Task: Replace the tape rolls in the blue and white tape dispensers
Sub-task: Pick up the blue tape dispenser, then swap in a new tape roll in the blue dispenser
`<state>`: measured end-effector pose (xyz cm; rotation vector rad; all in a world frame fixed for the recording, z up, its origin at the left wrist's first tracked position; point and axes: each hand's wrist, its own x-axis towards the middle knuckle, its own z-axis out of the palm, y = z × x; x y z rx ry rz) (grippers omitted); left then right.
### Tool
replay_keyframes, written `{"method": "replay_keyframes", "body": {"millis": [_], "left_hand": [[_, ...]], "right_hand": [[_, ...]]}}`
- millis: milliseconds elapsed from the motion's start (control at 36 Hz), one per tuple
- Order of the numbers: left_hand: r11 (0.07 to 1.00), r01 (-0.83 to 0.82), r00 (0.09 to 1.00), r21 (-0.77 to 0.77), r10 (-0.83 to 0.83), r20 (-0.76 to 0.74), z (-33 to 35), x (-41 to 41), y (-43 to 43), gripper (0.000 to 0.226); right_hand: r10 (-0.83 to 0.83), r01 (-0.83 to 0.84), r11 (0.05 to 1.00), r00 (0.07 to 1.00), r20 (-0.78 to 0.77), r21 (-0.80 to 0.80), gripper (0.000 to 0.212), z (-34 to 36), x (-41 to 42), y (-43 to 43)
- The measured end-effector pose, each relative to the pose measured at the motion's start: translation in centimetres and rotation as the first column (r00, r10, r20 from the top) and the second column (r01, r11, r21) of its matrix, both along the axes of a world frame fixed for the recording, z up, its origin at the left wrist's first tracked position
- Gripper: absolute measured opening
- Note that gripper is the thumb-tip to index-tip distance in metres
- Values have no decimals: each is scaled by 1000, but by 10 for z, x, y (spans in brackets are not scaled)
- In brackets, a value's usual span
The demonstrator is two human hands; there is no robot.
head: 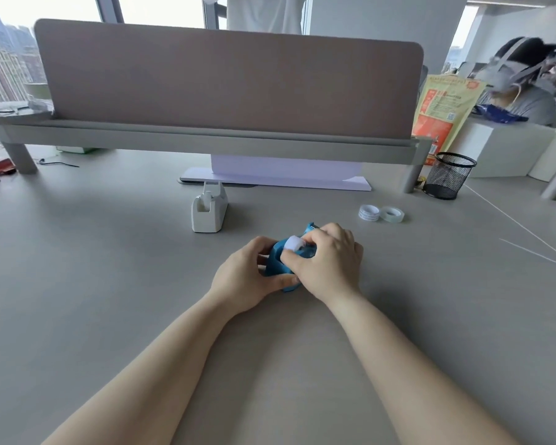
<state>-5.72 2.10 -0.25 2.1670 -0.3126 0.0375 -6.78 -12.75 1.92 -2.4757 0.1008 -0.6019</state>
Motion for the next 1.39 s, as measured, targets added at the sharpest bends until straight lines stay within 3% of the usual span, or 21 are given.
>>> {"method": "replay_keyframes", "body": {"millis": [194,389,528,639,722,861,944,1056,1194,1278,1389], "left_hand": [[1000,-5,1000,-6,5,-6,2,-1,0,62],[1000,-8,1000,15,8,-6,3,-2,-1,56],[1000,2,1000,14,-2,1,3,-2,-1,66],[999,21,999,49,-22,30,5,-3,-2,64],[996,-38,998,81,33,57,5,-3,-1,60],[973,-137,983,184,110,149,5,-5,-4,57],[946,-220,928,240,127,350,9,-12,-10,59],[950,-259,791,177,103,603,13,-24,-26,50],[975,-126,779,182,-16,626,5,-33,-57,52],[977,-119,757,177,-26,653,4,-34,-71,48],[974,-152,728,165,-3,686,0,-30,-71,42]], "right_hand": [[48,-47,998,999,-8,42,26,-2,2,-1],[4,-32,985,987,163,168,33,-4,-2,4],[36,-89,975,967,251,202,45,-5,-4,2],[81,-174,935,953,293,308,38,-8,-8,-8],[133,-224,875,964,232,429,30,-8,-14,-17],[212,-248,799,969,130,547,23,-9,-27,-44],[232,-241,762,968,95,601,22,-15,-32,-55],[244,-233,691,966,83,684,22,-14,-31,-56],[231,-187,599,971,56,779,23,-12,-34,-61],[287,-186,540,958,29,821,23,-11,-35,-62],[340,-200,536,940,7,820,23,-10,-35,-60]]}}
